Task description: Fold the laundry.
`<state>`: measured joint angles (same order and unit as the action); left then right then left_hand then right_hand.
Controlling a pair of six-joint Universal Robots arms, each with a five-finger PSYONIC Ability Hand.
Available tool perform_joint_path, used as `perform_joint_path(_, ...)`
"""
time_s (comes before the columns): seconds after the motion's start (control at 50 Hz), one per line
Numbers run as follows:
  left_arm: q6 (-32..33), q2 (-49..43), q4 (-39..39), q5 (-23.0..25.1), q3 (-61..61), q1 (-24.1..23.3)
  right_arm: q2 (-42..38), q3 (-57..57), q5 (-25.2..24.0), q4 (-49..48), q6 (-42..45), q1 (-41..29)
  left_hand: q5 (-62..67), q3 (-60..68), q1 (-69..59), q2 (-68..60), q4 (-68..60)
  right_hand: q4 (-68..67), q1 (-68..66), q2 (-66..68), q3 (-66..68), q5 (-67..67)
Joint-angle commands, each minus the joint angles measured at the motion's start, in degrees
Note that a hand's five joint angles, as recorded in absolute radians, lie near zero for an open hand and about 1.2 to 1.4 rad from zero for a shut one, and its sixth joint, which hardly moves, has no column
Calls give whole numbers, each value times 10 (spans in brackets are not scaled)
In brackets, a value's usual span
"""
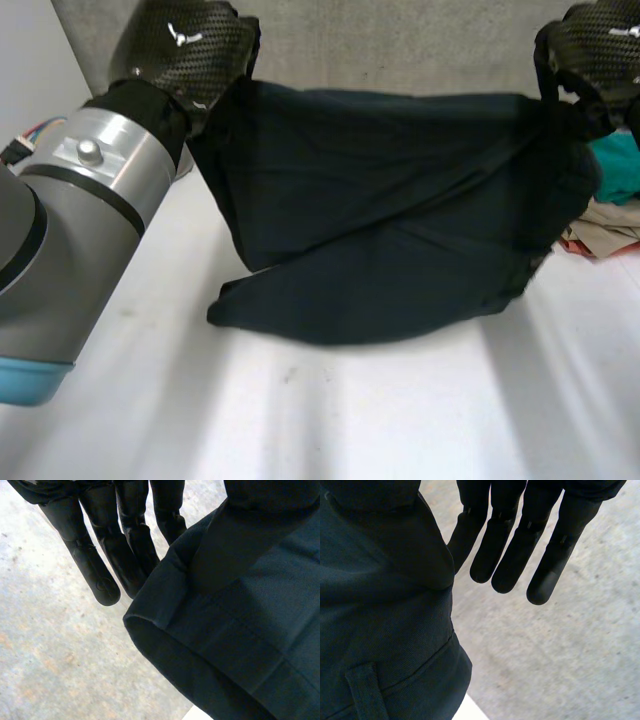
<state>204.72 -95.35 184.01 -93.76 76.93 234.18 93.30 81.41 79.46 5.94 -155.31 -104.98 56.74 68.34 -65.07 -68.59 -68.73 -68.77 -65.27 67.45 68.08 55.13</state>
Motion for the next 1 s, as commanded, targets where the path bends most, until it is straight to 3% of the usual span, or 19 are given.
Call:
perform_joint_path(0.02,0,39,-11,-5,5,-14,7,-14,-20,47,3,-1,133,117,-149,-114,-113,-112,-147,126,119,149)
perform_joint_path(0.12,-3,128,-6,-7,-57,-22,54,-110,-8,53,-3,-2,133,117,-149,-114,-113,-112,-147,126,119,149)
perform_joint_path(0.24,-4,128,-3,-23,-135,-24,89,-163,-13,58,-7,5,133,117,-149,-114,-113,-112,-147,126,119,149)
perform_joint_path(0.44,2,-45,-2,-19,-144,3,-91,-169,-4,50,-20,-33,133,117,-149,-114,-113,-112,-147,126,119,149)
perform_joint_path(0.5,8,-126,6,-17,-164,35,-148,-174,1,37,-23,-39,133,117,-149,-114,-113,-112,-147,126,119,149)
perform_joint_path(0.58,25,-228,45,-17,-215,67,-250,-206,15,-27,-24,-47,133,117,-149,-114,-113,-112,-147,126,119,149)
perform_joint_path(0.68,80,-365,128,-27,-335,71,-378,-243,52,-220,-22,-73,133,117,-149,-114,-113,-112,-147,126,119,149)
perform_joint_path(0.78,145,-436,187,-36,-411,74,-444,-249,89,-393,-10,-88,133,117,-149,-114,-113,-83,-118,96,90,119)
perform_joint_path(0.8,149,-440,194,-38,-413,74,-450,-247,93,-409,-9,-92,65,49,-81,-46,-45,99,64,-86,-92,-62)
perform_joint_path(0.82,150,-443,201,-38,-413,74,-454,-244,97,-420,-7,-94,-116,-132,99,134,136,314,279,-301,-307,-277)
perform_joint_path(0.84,148,-443,207,-40,-406,73,-456,-240,102,-424,-4,-96,-426,-442,409,444,446,588,553,-574,-581,-551)
perform_joint_path(0.88,148,-440,209,-40,-392,73,-453,-234,104,-415,-3,-98,-548,-564,531,566,568,588,553,-574,-581,-551)
perform_joint_path(1.0,147,-371,209,-41,-264,66,-381,-191,92,-297,-3,-97,-553,-570,537,572,573,588,553,-574,-581,-551)
